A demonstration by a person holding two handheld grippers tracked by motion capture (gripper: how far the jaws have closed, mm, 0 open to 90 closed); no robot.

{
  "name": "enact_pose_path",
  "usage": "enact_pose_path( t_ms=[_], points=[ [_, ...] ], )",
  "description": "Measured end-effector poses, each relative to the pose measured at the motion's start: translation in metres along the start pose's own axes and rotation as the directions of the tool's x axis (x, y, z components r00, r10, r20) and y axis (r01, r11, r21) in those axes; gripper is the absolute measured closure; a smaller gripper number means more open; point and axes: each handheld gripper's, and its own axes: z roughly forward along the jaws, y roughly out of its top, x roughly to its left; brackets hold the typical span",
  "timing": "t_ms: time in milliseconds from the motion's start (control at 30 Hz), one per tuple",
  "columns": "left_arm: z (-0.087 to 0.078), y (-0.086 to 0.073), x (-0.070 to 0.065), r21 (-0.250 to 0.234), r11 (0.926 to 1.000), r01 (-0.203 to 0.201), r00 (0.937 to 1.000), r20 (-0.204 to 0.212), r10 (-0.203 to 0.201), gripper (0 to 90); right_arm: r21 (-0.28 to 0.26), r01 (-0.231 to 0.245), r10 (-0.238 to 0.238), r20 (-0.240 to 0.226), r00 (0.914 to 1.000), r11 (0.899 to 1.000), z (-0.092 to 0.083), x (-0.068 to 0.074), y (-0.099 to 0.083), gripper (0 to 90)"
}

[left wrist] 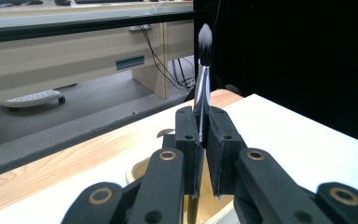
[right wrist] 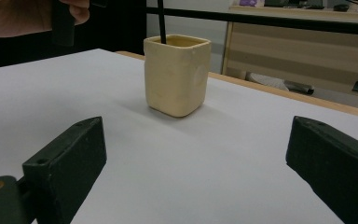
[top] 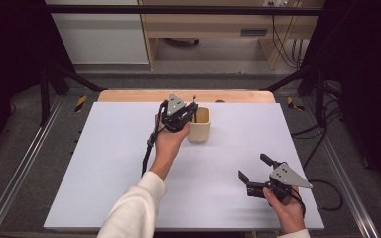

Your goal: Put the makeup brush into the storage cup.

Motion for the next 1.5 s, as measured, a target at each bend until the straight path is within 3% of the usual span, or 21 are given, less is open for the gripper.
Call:
enact_pose_path(
  t_ms=[567,767,833,1000,1233,1500],
  points=[
    [0.002,-0.003,-0.003,0.013,0.9998,-0.012,0.9999,0.005,0.012,83.3,0.003,0.000,0.000,-0.002,1.0000,1.000,0.001,0.001,0.000,5.1],
    [0.000,-0.008,-0.002,0.009,0.9999,0.005,0.9999,0.009,-0.005,82.9,0.004,0.002,-0.002,0.000,1.0000,1.000,0.001,0.000,-0.001,5.0],
    [-0.003,-0.008,-0.001,-0.001,1.0000,0.009,1.0000,0.002,-0.009,79.7,0.006,0.001,-0.001,-0.001,1.0000,1.000,0.001,0.001,-0.001,5.0],
    [-0.017,-0.006,0.000,-0.054,0.9984,0.019,0.9992,-0.034,-0.021,58.7,0.009,0.002,-0.002,0.000,1.0000,1.000,0.002,0.001,-0.001,5.0],
    [-0.038,-0.002,0.000,-0.069,0.9971,-0.032,0.9988,-0.039,0.029,47.7,0.009,0.010,-0.010,-0.003,0.9999,1.000,0.002,0.003,0.000,4.9],
    [-0.055,-0.004,0.000,-0.084,0.9961,-0.027,0.9995,-0.020,0.026,34.7,0.009,0.013,-0.013,0.004,0.9999,1.000,0.002,0.003,0.001,4.8]
  ],
)
